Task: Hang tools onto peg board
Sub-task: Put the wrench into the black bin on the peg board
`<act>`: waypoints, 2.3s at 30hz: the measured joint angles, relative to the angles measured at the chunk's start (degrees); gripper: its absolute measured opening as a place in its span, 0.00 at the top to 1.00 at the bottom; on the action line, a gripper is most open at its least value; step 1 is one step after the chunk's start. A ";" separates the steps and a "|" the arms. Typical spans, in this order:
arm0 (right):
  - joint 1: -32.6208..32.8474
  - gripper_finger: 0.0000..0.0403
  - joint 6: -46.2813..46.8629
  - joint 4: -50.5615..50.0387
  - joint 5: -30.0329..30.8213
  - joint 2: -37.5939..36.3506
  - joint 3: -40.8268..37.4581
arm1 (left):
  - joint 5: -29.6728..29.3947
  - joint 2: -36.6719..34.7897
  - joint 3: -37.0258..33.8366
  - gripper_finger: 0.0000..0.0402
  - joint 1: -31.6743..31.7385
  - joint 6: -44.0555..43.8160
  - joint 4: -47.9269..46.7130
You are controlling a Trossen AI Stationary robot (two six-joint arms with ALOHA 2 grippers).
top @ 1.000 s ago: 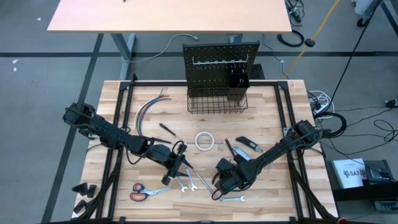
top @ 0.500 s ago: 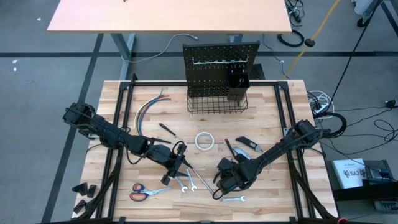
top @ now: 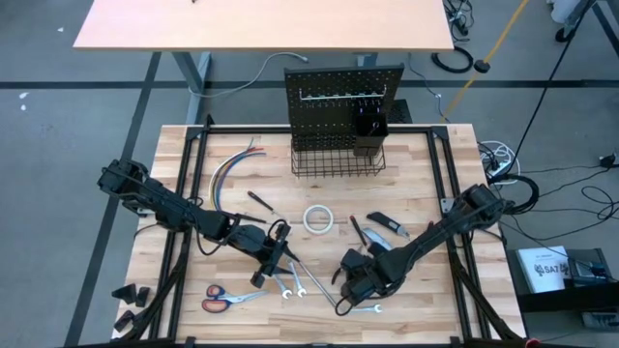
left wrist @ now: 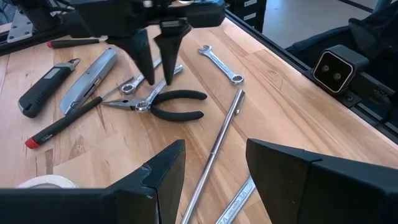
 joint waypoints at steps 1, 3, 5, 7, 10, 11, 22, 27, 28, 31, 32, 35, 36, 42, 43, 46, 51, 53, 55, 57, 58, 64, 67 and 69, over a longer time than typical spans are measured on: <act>0.16 0.73 0.02 -0.27 0.00 0.05 0.00 | 0.01 0.00 0.00 0.56 0.00 0.00 0.01; 0.14 0.73 0.68 -0.90 0.09 0.05 0.00 | 0.00 0.00 0.00 0.56 -0.01 0.00 0.01; 0.13 0.73 1.10 -1.56 0.20 0.05 0.00 | 0.00 0.00 0.00 0.56 0.01 0.00 0.01; 0.09 0.73 1.12 -1.53 0.18 0.15 0.00 | 0.01 0.00 0.00 0.56 0.00 0.00 -0.01; 0.24 0.73 1.11 -1.84 0.15 0.50 -0.13 | 0.00 0.00 0.00 0.56 0.00 0.00 -0.01; 0.24 0.73 1.11 -1.51 0.17 0.72 -0.13 | 0.00 0.00 0.00 0.56 0.01 0.00 -0.01; 0.79 0.73 1.61 0.87 0.25 6.01 0.15 | 0.00 0.00 0.00 0.56 0.01 0.00 -0.12; 0.79 0.85 3.35 0.01 -0.27 7.44 0.37 | 0.00 0.00 0.00 0.56 -0.01 0.00 -0.19; 0.77 0.90 3.39 -0.05 -0.51 7.48 0.39 | 0.00 0.00 0.00 0.56 0.01 0.00 -0.23; 0.75 0.94 3.28 -0.13 -0.66 7.11 0.29 | 0.00 0.00 0.00 0.56 0.00 0.00 -0.23; 0.71 0.94 3.34 -0.18 -0.76 6.68 0.18 | 0.00 0.00 0.00 0.56 -0.01 0.00 -0.23; 0.68 0.94 3.54 -0.44 -1.03 5.58 0.17 | 0.00 0.00 0.00 0.56 -0.01 0.00 -0.21; 0.68 0.94 3.52 -0.90 -1.09 5.23 0.55 | 0.00 0.00 0.00 0.56 0.00 0.00 -0.25; 0.68 0.94 3.20 -4.55 -0.67 1.59 1.63 | 0.00 0.00 0.00 0.56 0.00 -0.02 -0.36; 0.69 0.94 3.17 -4.63 -0.38 0.47 1.83 | 0.00 0.00 0.00 0.56 -0.01 -0.02 -0.37; 0.74 0.94 2.42 -5.95 1.21 -2.10 1.81 | 0.00 0.00 0.00 0.56 -0.01 -0.02 -0.44; 0.74 0.94 -0.53 -6.01 14.22 -8.17 1.90 | 0.00 0.00 0.00 0.56 -0.01 0.00 -0.47; 0.62 0.94 -2.65 -6.38 21.96 -10.44 1.88 | 0.00 0.00 0.00 0.56 -0.01 0.00 -0.43; 0.17 0.94 -6.04 -6.49 29.93 -13.23 1.90 | 0.00 0.00 0.00 0.56 -0.01 0.00 -0.26; -0.80 0.94 -10.04 -7.14 36.33 -16.34 1.90 | 0.00 0.00 -0.01 0.56 -0.01 -0.01 -0.06; -1.40 0.94 -12.16 -7.22 38.94 -17.87 1.90 | 0.00 0.00 0.00 0.56 -0.01 0.03 0.13; -8.27 0.94 -25.20 -8.51 47.26 -27.76 1.92 | -0.74 -2.41 -0.09 0.56 0.68 3.31 0.03; -13.76 0.94 -30.86 -8.89 47.15 -32.70 1.45 | -1.14 -7.34 -0.09 0.56 2.07 5.72 -0.30; -17.59 0.94 -34.52 -8.55 47.48 -35.99 0.56 | -2.00 -11.79 -0.09 0.56 3.42 8.82 -1.64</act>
